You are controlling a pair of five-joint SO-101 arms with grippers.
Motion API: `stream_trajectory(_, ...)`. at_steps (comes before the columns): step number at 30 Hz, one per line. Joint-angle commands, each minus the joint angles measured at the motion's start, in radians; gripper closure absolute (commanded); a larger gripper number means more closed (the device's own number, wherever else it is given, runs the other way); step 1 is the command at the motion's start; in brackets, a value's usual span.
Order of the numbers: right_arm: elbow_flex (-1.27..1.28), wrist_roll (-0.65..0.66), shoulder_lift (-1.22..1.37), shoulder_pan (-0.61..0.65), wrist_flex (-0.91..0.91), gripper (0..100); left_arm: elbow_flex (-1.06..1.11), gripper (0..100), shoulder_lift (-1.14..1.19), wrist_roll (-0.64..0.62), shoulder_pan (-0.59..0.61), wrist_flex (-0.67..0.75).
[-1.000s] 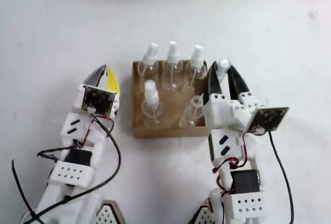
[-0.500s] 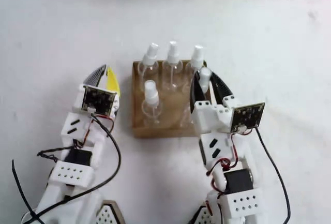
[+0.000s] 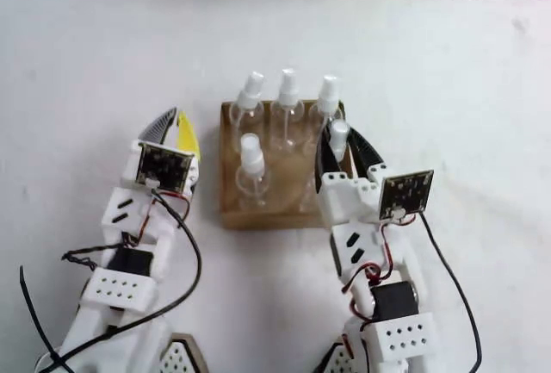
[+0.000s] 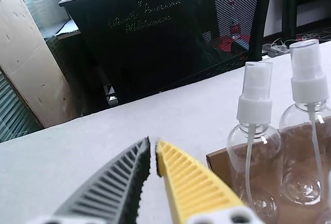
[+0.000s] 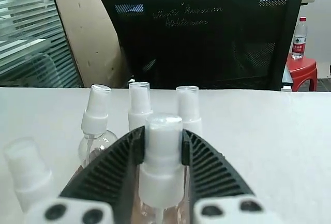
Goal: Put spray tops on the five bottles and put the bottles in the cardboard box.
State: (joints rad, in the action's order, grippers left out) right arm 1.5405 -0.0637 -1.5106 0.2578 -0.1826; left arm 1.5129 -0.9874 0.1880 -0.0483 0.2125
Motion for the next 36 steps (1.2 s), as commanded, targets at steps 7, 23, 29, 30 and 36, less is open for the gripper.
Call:
stream_trajectory(7, -0.006, 0.015, -0.002, 0.013, -0.059, 98.4, -0.015, 98, -0.002, -0.003, 0.005, 0.025)
stream_trajectory(23, 0.025, 0.015, -0.002, 0.005, -0.059, 98.4, -0.015, 98, -0.002, -0.003, 0.005, 0.025)
stream_trajectory(29, 0.026, 0.120, -0.002, 0.013, -0.064, 88.6, -0.015, 98, -0.002, -0.003, 0.005, 0.025)
stream_trajectory(30, 0.026, 0.150, -0.002, 0.013, -0.077, 85.7, -0.015, 98, -0.002, -0.003, 0.005, 0.025)
stream_trajectory(36, 0.025, 0.167, -0.004, 0.027, -0.102, 79.0, -0.017, 98, -0.001, -0.003, 0.005, 0.025)
